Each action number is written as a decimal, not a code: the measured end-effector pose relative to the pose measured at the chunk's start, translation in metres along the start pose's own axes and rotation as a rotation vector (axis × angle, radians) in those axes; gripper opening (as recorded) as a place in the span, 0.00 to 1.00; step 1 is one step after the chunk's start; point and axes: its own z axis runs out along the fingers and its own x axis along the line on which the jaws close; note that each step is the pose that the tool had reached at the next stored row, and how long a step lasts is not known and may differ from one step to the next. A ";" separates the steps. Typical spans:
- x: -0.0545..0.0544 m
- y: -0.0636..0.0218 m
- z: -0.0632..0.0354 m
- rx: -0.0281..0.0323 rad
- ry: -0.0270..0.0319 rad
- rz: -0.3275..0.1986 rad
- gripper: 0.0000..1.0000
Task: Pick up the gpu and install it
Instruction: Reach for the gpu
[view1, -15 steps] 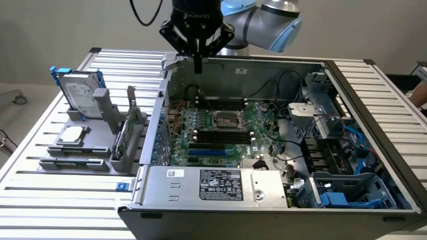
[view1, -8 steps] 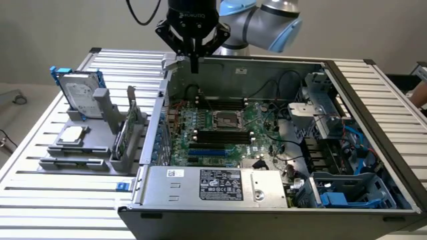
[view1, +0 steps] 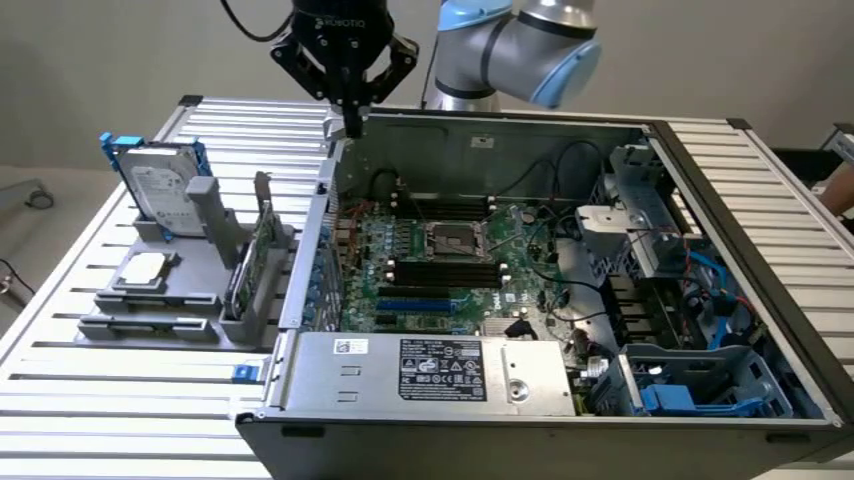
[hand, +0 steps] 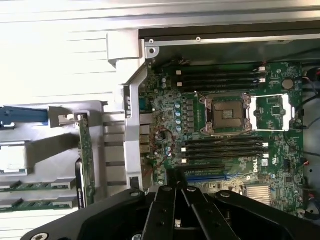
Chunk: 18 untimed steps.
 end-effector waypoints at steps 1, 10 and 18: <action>0.005 0.0009 0.0002 0.0003 0.0000 0.000 0.11; 0.046 0.0016 0.0083 0.0023 0.0016 0.000 0.11; 0.083 -0.0010 0.0148 0.0040 0.0115 0.001 0.11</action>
